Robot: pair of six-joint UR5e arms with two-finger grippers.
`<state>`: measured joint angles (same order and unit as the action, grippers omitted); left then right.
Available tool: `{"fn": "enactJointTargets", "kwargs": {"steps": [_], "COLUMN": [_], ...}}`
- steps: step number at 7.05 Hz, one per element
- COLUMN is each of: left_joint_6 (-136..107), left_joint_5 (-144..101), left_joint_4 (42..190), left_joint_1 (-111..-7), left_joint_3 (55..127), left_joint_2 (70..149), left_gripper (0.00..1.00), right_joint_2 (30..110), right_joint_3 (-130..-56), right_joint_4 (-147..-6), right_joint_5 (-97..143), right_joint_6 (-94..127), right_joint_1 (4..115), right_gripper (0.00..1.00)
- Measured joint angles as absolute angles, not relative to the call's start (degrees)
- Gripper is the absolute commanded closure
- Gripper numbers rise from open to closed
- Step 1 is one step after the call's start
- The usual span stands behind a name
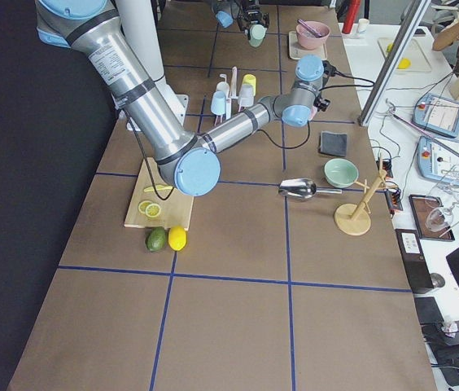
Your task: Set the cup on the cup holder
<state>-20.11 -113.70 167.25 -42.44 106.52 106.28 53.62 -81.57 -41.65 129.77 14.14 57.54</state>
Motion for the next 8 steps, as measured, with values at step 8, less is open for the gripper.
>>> {"fn": "enactJointTargets", "kwargs": {"steps": [8], "left_joint_6": [-12.3], "left_joint_5": [-80.6], "left_joint_4": [193.5], "left_joint_1": [-14.4], "left_joint_3": [98.4], "left_joint_2": [103.0], "left_gripper": [0.91], "right_joint_2": [54.0], "right_joint_3": [-81.3], "right_joint_4": [3.2], "right_joint_5": [108.3], "right_joint_6": [28.4], "right_joint_1": [35.5], "right_gripper": [1.00]}}
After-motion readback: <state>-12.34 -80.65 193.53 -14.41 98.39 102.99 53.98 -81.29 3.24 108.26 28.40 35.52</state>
